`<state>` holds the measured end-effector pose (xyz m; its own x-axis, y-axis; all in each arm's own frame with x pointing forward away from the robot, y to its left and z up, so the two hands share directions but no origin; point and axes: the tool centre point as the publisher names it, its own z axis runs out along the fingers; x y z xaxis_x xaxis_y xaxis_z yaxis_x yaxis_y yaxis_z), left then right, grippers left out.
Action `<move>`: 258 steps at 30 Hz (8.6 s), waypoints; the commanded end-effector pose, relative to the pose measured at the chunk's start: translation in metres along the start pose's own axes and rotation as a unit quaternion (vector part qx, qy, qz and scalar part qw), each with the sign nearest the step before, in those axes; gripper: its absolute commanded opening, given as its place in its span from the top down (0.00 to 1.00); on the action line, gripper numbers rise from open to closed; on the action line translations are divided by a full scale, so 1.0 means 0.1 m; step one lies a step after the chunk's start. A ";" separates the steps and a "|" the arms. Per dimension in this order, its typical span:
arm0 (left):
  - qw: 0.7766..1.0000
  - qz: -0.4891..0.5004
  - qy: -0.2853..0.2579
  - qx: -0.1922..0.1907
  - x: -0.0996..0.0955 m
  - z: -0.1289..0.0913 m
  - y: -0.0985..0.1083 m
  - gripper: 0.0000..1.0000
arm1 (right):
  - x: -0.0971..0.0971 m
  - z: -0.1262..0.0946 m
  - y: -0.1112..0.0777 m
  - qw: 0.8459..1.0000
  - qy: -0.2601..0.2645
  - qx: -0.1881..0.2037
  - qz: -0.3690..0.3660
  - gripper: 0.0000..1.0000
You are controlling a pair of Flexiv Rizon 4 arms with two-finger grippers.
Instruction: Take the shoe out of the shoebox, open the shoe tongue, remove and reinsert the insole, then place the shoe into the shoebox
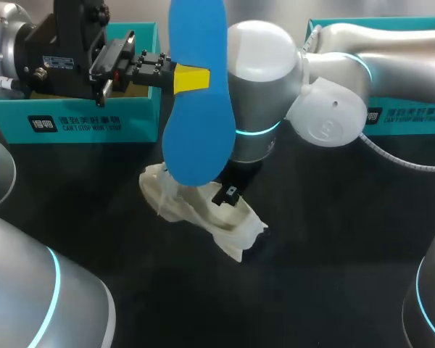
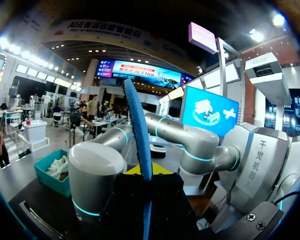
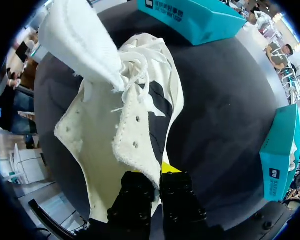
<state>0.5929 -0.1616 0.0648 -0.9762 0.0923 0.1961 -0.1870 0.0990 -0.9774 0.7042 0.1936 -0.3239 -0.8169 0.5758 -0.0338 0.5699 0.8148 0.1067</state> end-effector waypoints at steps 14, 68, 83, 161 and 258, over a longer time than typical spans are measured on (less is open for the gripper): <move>1.000 0.000 0.001 -0.002 -0.02 0.01 0.00 1.00 | 0.32 -0.05 -0.02 0.946 -0.048 0.012 0.321 1.00; 1.000 0.000 0.001 -0.002 -0.02 0.01 0.00 1.00 | 0.28 0.48 -0.42 0.875 0.011 -0.001 0.484 1.00; 1.000 0.000 0.001 -0.002 -0.02 0.01 0.00 1.00 | 0.22 0.52 -0.44 0.871 0.023 0.001 0.491 0.00; 1.000 0.000 0.001 -0.002 -0.02 0.01 0.00 1.00 | -0.93 -1.65 -0.44 0.752 0.444 -0.218 0.436 0.00; 0.636 0.765 -0.096 0.039 -1.74 0.16 1.55 1.00 | -0.96 -1.85 -0.24 0.684 0.559 -0.245 0.399 0.00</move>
<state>0.7357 -0.1771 -0.1111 -0.0342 -0.0864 -0.9957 0.9992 -0.0244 -0.0322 0.7522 0.1042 -0.1390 0.0227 0.1866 0.9822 0.9997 -0.0064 -0.0219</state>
